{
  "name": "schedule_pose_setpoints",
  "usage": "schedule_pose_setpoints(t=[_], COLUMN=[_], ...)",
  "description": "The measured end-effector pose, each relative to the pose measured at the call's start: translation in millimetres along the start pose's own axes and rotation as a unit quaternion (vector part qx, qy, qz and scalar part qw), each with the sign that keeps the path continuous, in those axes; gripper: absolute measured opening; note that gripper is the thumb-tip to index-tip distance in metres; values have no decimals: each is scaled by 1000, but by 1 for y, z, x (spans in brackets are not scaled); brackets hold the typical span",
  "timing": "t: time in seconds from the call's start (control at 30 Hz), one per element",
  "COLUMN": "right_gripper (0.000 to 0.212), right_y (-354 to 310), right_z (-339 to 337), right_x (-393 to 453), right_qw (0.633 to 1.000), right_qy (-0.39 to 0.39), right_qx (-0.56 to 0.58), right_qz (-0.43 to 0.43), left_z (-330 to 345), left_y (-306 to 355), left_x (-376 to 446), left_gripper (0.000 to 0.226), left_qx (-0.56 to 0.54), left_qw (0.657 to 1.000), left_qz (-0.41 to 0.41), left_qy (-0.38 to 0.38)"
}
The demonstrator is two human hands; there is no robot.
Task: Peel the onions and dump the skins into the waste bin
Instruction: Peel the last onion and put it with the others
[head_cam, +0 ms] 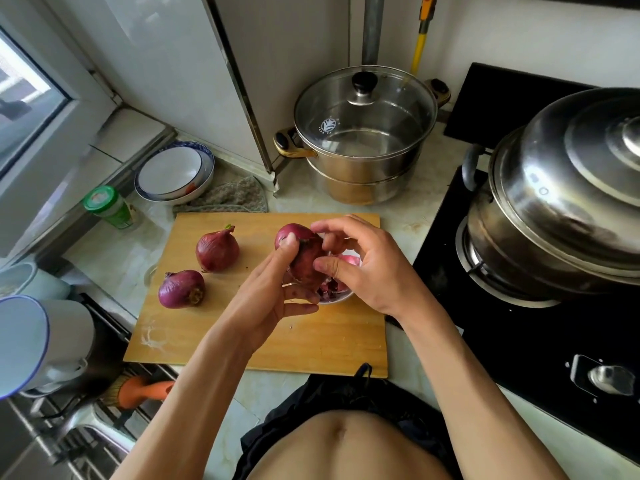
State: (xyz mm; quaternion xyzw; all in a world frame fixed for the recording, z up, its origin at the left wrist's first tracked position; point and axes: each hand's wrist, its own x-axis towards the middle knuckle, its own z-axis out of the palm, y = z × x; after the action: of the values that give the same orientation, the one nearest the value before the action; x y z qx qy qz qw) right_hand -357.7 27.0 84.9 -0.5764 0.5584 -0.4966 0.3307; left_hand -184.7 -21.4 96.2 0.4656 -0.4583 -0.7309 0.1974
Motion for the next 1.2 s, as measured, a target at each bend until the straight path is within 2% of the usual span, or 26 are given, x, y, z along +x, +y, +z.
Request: schedule_pose_setpoints(t=[0.2, 0.4, 0.6, 0.83, 1.03, 1.2], right_gripper=[52, 48, 55, 47, 52, 47], right_y=[1, 0, 0, 2, 2, 1], right_z=[0, 3, 2, 2, 2, 2], right_x=[-1, 0, 1, 1, 1, 1], right_qw=[1000, 1000, 1000, 1000, 1000, 1000], right_qy=[11, 7, 5, 13, 19, 18], right_qx=[20, 9, 7, -2, 5, 3], right_qz=[7, 3, 2, -11, -11, -14], left_z=[-1, -3, -3, -3, -2, -2], left_y=[0, 1, 2, 2, 5, 5], left_x=[0, 0, 0, 1, 1, 0], left_gripper=[78, 71, 74, 77, 76, 73], left_qx=[0, 6, 3, 9, 11, 11], left_qw=[1000, 1000, 1000, 1000, 1000, 1000], left_qz=[2, 4, 2, -1, 0, 3], left_qy=[0, -1, 1, 3, 3, 4])
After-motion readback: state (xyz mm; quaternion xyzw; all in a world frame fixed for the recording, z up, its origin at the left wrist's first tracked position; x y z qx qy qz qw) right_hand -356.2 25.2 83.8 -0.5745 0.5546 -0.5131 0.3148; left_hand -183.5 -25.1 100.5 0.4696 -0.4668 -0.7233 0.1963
